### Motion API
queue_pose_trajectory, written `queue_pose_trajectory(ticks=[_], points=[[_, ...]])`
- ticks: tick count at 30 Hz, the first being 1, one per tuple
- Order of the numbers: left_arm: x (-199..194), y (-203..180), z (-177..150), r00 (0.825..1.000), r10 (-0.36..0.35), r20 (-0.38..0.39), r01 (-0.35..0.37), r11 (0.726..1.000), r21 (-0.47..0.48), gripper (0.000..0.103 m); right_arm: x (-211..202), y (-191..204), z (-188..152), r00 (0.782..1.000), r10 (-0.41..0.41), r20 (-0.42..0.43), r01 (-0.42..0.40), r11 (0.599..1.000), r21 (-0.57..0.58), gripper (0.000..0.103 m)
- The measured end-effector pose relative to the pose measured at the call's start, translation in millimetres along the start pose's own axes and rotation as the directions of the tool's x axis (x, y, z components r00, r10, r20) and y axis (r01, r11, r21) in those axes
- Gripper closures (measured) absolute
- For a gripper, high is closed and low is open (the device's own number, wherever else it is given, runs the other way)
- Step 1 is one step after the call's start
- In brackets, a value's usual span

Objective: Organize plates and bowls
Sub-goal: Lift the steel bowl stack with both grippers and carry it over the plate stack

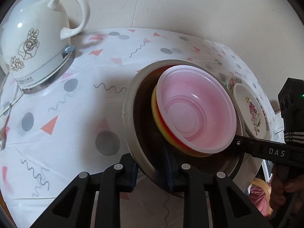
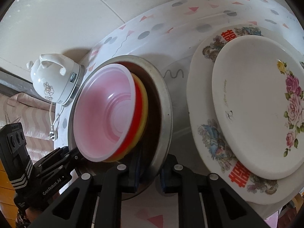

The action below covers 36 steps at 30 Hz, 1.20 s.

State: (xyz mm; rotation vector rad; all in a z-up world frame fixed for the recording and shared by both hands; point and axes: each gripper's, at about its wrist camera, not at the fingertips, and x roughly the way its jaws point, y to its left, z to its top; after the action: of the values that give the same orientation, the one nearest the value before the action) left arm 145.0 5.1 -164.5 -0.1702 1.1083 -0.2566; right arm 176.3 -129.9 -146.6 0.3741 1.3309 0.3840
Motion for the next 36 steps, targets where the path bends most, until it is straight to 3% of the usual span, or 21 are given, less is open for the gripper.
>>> queue_pose_trajectory(ticks=[11,21,36], points=[[-16,-16,0,0.999,-0.001,0.052,-0.001,0.999,0.043,0.078,-18,-5,-8,0.999,0.026,0.04,-0.026,1.0,-0.002,0.087],[-35,-44,22,0.994,-0.014,0.109,0.003,0.995,0.102,0.079,-54,-7,-1,0.991,0.03,0.134,-0.029,1.0,-0.007,0.087],[-22,-112,48,0.992,-0.096,0.079,0.077,0.974,0.215,0.079,-104,-56,-6,0.974,-0.03,0.225,0.006,0.994,0.105,0.087]])
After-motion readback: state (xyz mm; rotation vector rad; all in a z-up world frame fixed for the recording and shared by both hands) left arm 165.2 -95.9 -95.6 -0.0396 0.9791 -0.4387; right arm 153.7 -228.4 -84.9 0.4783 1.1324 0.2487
